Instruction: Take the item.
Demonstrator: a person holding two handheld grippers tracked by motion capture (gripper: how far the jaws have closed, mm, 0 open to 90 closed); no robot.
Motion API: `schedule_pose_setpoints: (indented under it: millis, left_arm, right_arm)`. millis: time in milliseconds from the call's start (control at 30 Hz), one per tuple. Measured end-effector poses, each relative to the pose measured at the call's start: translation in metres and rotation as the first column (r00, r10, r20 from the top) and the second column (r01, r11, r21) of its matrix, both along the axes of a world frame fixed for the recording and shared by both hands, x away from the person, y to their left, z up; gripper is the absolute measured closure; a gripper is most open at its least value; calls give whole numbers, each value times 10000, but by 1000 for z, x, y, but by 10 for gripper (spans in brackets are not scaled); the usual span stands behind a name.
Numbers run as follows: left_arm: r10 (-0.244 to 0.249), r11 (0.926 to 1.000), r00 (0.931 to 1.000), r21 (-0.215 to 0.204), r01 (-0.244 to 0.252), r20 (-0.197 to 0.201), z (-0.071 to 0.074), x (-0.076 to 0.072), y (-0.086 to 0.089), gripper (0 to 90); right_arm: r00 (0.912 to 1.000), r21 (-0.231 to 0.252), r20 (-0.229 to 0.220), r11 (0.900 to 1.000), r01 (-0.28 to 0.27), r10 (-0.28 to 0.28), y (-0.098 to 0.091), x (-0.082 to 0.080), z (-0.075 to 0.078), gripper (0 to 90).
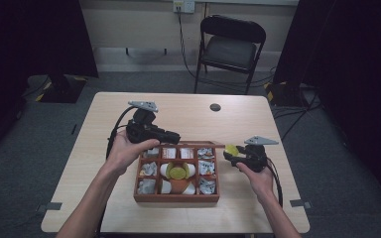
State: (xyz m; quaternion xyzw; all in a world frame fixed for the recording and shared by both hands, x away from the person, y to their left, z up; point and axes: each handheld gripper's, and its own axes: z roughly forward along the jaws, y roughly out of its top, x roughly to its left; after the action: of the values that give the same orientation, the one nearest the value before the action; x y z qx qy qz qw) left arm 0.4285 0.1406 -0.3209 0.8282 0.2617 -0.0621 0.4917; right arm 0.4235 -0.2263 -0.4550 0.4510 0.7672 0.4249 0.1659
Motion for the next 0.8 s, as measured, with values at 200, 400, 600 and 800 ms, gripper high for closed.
schedule_pose_setpoints:
  millis: [200,400,600,800]
  left_arm:
    - [-36,10000,10000,-36,35,-29,-1,1,0,818]
    - [-34,10000,10000,-7,34,-19,0,0,0,818]
    - [-53,10000,10000,-14,53,-28,-1,0,0,818]
    - [-25,10000,10000,-59,25,-16,-1,0,0,818]
  right_arm:
    - [9989,-384,-404,9990,208,-224,-4,9,-17,381]
    - [9977,-628,-523,9973,391,-425,-8,13,-25,381]
    - [9976,-735,-515,9964,414,-452,-8,15,-29,380]
    - [9969,-580,-524,9968,553,-584,-8,15,-29,351]
